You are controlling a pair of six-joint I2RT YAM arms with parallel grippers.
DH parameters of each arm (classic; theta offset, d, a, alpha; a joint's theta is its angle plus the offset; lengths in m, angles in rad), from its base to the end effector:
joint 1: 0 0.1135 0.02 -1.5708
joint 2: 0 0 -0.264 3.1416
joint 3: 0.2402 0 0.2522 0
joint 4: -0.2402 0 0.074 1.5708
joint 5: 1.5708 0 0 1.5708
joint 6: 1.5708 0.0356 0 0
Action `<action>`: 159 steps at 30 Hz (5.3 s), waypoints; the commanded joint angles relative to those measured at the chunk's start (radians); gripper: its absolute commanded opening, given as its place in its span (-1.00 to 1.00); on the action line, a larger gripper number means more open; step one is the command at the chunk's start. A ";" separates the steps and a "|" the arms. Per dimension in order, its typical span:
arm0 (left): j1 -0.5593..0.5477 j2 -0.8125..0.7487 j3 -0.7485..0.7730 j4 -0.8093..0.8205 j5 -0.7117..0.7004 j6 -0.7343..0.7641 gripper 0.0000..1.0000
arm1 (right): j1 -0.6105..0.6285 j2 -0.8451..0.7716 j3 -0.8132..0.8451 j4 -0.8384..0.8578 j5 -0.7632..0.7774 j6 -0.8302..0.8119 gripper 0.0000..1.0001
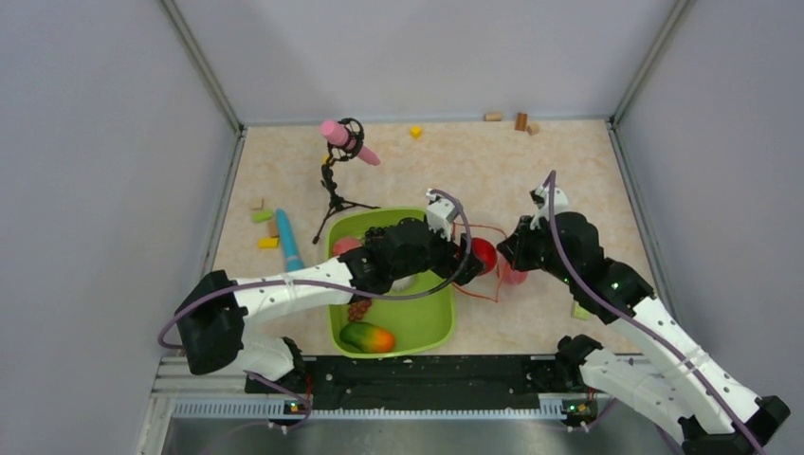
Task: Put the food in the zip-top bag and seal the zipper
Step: Place the fake fruit in the zipper food storage bag, then pick up the fake fruit from the bin, then place the fake fruit in the zipper food storage bag.
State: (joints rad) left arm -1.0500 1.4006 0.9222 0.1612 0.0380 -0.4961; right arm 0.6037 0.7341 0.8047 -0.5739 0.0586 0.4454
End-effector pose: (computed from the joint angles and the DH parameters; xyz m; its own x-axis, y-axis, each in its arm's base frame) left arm 0.1603 -0.2821 0.2800 -0.5576 0.0162 -0.8299 0.7042 0.5385 -0.4627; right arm 0.1330 0.0892 0.3147 -0.5843 0.1195 -0.8027 -0.3022 0.8859 0.3519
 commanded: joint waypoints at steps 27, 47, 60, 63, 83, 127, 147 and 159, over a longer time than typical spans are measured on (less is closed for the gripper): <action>-0.017 -0.431 -0.177 -0.325 -0.403 -0.108 0.96 | -0.005 0.007 -0.008 0.045 -0.021 -0.011 -1.00; 0.187 -0.566 -0.305 -0.769 -0.546 -0.425 0.60 | -0.005 0.042 -0.007 0.033 0.024 -0.011 -1.00; 0.219 -0.508 -0.327 -0.799 -0.465 -0.401 0.23 | -0.005 0.067 -0.008 0.032 0.029 -0.008 -1.00; 0.218 -0.488 -0.323 -0.789 -0.436 -0.369 0.19 | -0.005 0.071 -0.007 0.033 0.031 -0.008 -1.00; 0.244 -0.281 -0.306 -0.641 -0.402 -0.287 0.13 | -0.006 0.079 -0.009 0.033 0.031 -0.008 -1.00; 0.162 -0.342 -0.083 0.047 0.510 -0.078 -1.00 | -0.005 0.120 0.094 -0.027 -0.115 0.156 -1.00; 0.099 -0.226 -0.086 0.060 0.190 -0.029 -0.95 | -0.005 -0.020 0.105 0.004 -0.244 0.450 -1.00; 0.088 -0.254 -0.052 -0.034 0.272 0.006 0.64 | -0.005 0.005 0.143 -0.013 -0.119 0.406 -1.00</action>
State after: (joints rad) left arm -0.9554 1.1931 0.8394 0.1368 0.2707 -0.5133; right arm 0.6037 0.7227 0.9020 -0.6094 -0.1463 0.8833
